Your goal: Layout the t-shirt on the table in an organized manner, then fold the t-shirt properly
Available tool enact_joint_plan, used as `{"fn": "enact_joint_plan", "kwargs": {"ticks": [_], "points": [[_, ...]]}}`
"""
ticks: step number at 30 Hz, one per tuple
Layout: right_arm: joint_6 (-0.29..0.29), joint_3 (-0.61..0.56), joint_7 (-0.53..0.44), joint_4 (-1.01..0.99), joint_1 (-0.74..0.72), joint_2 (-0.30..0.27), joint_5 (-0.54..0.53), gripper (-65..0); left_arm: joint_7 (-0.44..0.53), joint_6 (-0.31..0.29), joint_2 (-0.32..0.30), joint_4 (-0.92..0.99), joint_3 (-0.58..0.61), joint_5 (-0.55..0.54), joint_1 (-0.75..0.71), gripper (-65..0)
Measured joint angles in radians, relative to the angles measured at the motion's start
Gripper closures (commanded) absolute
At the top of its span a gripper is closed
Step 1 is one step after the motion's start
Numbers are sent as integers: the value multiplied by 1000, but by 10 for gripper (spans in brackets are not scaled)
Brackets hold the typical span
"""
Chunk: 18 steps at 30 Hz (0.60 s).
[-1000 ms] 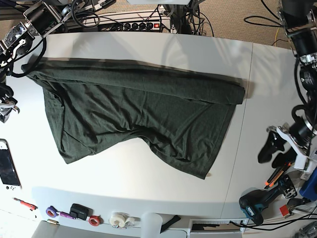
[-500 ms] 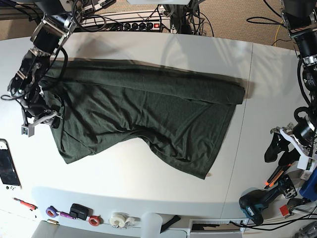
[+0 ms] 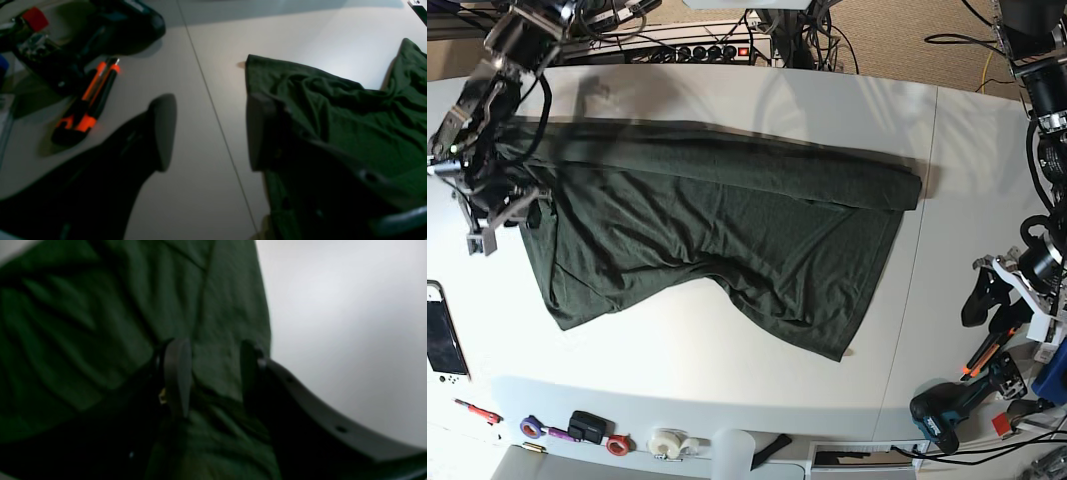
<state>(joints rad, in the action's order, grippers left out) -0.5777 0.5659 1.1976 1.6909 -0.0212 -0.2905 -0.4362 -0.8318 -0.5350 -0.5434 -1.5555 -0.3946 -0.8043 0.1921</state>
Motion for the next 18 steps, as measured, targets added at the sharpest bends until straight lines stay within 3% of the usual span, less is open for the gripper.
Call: {"fn": "enact_joint_plan", "kwargs": {"ticks": [4, 9, 14, 18], "points": [[0, -7, -73, -1, 40, 0, 19, -364, -1, 0, 0, 0, 0, 0, 0, -319], [2, -95, -157, -2, 46, 0, 101, -370, 0, 0, 0, 0, 0, 0, 0, -319], [99, -249, -182, -29, 46, 0, 248, -370, -1, 0, 0, 0, 0, 0, 0, -319], [182, -293, -184, -56, 47, 1, 325, -369, -1, 0, 0, 0, 0, 0, -1, -319]]}}
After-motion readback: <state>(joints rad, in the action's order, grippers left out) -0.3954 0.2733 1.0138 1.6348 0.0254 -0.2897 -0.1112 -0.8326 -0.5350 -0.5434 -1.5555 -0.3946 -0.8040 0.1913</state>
